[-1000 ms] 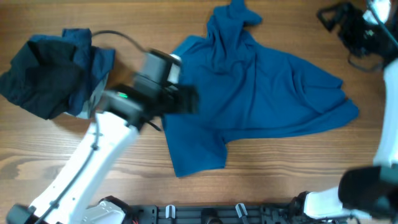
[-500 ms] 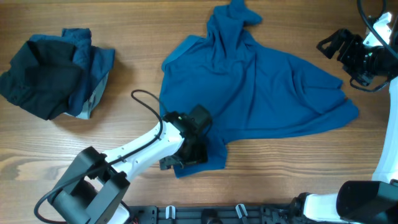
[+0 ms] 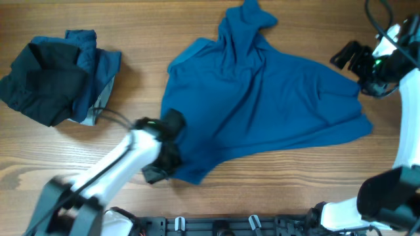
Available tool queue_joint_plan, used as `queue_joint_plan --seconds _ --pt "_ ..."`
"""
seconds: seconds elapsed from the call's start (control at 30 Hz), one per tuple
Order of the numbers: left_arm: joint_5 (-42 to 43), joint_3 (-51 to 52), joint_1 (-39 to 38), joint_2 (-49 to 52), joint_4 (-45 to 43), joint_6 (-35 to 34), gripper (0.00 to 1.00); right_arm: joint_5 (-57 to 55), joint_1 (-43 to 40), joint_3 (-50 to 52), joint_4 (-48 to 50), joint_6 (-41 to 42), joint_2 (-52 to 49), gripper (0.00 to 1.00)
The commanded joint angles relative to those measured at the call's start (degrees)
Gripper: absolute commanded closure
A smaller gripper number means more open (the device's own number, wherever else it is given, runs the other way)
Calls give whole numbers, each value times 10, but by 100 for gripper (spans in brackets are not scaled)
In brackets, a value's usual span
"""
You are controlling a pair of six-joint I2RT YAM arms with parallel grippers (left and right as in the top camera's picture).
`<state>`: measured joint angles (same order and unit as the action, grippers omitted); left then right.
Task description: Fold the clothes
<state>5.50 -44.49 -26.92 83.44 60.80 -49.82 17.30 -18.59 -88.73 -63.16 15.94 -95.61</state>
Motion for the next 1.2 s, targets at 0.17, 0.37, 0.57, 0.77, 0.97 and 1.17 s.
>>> queue_joint_plan --seconds 0.17,0.37,0.57,0.77,0.97,1.17 --pt "-55 3 164 -200 54 61 96 -63 -2 173 146 42 -69 0" --pt "-41 3 203 -245 67 28 96 -110 -24 180 223 98 -83 1" --pt "-38 2 223 -269 56 27 71 -146 -31 180 273 123 -111 9" --pt "-19 2 223 -269 21 27 34 -101 -31 180 373 125 -188 29" --pt "7 2 223 -269 -22 27 39 55 -31 173 582 120 -202 96" --pt "29 2 223 -269 -49 27 44 229 -31 108 868 162 -202 95"
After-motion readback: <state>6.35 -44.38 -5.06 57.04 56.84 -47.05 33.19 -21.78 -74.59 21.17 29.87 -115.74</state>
